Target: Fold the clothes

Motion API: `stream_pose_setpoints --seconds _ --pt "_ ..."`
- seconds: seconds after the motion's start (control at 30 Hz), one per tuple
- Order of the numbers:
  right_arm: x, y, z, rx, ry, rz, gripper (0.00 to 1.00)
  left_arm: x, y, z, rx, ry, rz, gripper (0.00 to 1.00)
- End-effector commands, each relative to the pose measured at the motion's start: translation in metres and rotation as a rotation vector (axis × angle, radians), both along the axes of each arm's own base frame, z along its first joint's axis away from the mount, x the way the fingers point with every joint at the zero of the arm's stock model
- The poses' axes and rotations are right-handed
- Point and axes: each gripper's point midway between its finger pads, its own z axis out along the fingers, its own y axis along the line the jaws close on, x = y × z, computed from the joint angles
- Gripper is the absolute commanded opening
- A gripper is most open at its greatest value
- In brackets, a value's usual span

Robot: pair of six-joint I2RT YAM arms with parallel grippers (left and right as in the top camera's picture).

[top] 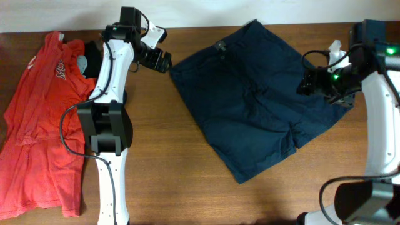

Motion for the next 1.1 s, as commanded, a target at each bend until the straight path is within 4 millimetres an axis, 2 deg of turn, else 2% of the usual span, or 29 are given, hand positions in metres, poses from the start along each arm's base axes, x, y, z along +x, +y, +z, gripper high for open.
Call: stream_pose_setpoints --seconds 0.0,0.13,0.27,0.43,0.6,0.7,0.77,0.83,0.9,1.07 --pt "-0.003 0.003 0.005 0.002 -0.004 0.017 0.82 -0.004 -0.027 -0.005 -0.107 0.008 -0.089 0.98" --pt "-0.004 0.003 0.005 0.003 -0.003 0.017 0.74 -0.004 -0.038 -0.022 -0.105 0.023 -0.106 0.98" --pt "-0.004 0.003 0.005 0.003 -0.003 0.017 0.73 -0.006 -0.043 -0.035 -0.103 0.042 -0.115 0.98" --pt "-0.004 0.004 0.005 0.003 -0.004 0.016 0.73 -0.004 -0.051 -0.043 -0.099 0.035 -0.127 0.98" --pt "-0.004 0.004 0.005 0.003 -0.004 0.017 0.71 0.0 -0.049 -0.044 -0.08 0.02 -0.119 0.98" --pt "-0.004 0.004 0.005 0.003 -0.003 0.017 0.67 0.003 -0.044 -0.052 0.005 0.01 -0.104 0.93" --pt "-0.004 0.004 0.005 0.003 -0.004 0.016 0.66 0.002 -0.048 -0.054 0.029 0.009 -0.111 0.89" --pt "-0.004 0.004 0.005 0.003 -0.003 0.017 0.66 -0.001 -0.059 -0.054 0.028 0.008 -0.129 0.75" --pt "-0.004 0.004 0.005 0.003 -0.003 0.017 0.66 -0.003 -0.066 -0.054 0.029 0.007 -0.142 0.66" --pt "-0.004 0.004 0.005 0.004 0.0 0.017 0.66 -0.005 -0.072 -0.057 0.081 0.001 -0.15 0.55"
